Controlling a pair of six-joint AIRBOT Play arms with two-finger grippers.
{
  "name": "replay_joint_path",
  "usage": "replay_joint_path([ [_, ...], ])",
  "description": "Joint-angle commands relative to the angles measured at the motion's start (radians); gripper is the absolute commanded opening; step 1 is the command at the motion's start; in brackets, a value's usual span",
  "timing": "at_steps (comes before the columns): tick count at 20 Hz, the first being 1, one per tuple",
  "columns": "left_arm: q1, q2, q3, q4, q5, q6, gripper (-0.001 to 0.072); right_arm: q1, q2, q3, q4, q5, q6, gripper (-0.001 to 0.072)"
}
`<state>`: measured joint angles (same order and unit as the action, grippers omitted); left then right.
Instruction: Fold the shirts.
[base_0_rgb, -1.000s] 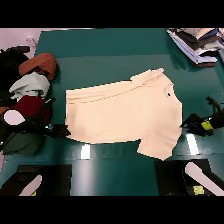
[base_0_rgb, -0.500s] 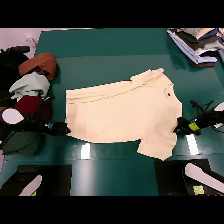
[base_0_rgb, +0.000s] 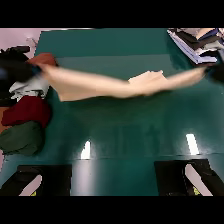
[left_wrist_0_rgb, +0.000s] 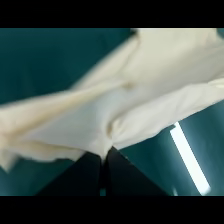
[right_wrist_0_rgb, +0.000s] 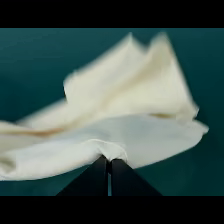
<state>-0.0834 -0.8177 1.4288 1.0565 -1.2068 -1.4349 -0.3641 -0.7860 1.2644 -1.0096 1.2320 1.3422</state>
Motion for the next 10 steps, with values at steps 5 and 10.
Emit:
replay_joint_path([
  [5,0.0,0.0,0.83,0.188,0.151,-0.032,0.0025,0.005,0.05,0.747,-0.154,-0.054,0.064,0.0015],
  [10,0.0,0.0,0.853,0.198,0.174,-0.035,0.0024,0.005,-0.032,0.984,-0.195,0.037,0.096,0.0014],
])
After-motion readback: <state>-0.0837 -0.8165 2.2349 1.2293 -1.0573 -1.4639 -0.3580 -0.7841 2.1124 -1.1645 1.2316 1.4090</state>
